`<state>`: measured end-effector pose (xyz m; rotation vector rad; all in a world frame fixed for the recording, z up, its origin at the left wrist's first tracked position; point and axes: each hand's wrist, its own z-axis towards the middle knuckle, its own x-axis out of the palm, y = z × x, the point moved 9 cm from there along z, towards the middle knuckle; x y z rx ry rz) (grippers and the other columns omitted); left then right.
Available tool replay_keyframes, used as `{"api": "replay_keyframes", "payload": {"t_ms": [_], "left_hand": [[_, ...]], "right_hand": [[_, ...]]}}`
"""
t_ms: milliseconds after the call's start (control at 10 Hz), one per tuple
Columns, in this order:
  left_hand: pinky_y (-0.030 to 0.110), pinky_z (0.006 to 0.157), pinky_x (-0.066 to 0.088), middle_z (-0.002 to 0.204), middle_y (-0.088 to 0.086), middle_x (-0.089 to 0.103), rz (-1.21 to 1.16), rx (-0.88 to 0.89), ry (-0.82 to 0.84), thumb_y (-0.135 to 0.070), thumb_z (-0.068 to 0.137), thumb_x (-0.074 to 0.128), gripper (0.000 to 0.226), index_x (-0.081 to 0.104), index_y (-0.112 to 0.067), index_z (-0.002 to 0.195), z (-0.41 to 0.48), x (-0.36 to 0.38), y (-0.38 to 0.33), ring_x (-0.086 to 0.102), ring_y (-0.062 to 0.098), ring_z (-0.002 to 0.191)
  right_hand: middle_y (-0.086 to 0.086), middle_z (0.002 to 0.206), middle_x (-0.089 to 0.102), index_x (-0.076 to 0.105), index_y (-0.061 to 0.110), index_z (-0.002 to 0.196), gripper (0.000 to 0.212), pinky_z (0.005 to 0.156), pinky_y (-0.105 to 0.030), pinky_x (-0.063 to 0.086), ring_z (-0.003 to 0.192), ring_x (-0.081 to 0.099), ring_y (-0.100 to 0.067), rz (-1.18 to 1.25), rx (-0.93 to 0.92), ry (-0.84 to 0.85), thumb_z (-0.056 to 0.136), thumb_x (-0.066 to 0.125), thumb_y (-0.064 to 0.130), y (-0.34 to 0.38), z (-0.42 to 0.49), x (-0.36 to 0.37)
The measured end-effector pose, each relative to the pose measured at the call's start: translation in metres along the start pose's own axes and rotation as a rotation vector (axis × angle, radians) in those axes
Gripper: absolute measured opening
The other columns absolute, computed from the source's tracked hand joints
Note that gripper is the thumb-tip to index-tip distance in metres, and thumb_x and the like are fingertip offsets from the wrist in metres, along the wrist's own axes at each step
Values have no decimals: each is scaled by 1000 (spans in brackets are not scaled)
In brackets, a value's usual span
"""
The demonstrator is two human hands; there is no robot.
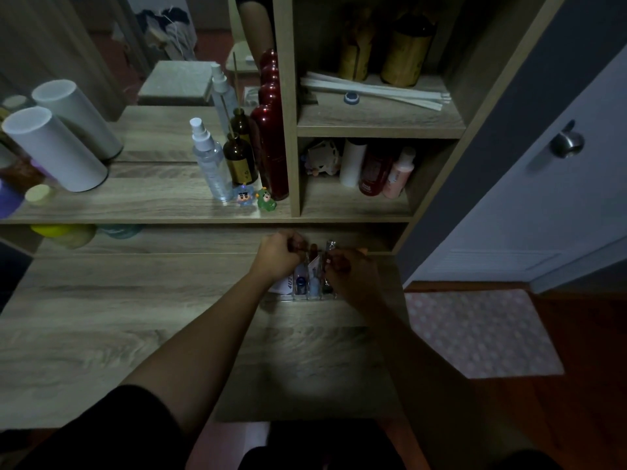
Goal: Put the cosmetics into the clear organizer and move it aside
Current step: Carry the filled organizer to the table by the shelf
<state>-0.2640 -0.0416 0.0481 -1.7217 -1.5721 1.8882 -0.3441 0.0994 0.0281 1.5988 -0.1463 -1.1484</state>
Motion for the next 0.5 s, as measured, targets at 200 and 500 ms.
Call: {"api": "replay_keyframes", "payload": {"t_ms": [200,500], "left_hand": [[35,84,54,103,19,69,9,-8,-6,-3,81,64,23,64,-6,103,-4,-3,1,64,27,92],[28,82,45,110,15,68,68,-5,-25,-9,82,66,33,60,-7,115,-11,-17,0,63,27,103]], "right_hand": [[-6,88,71,65,14,96,14,60,3,39,68,54,2,-25,9,-23,83,66,17,0,-3,-3],[-11,91,70,65,11,95,15,71,-18,50,79,63,-20,-60,-5,-10,81,63,15,18,-7,-17]]}}
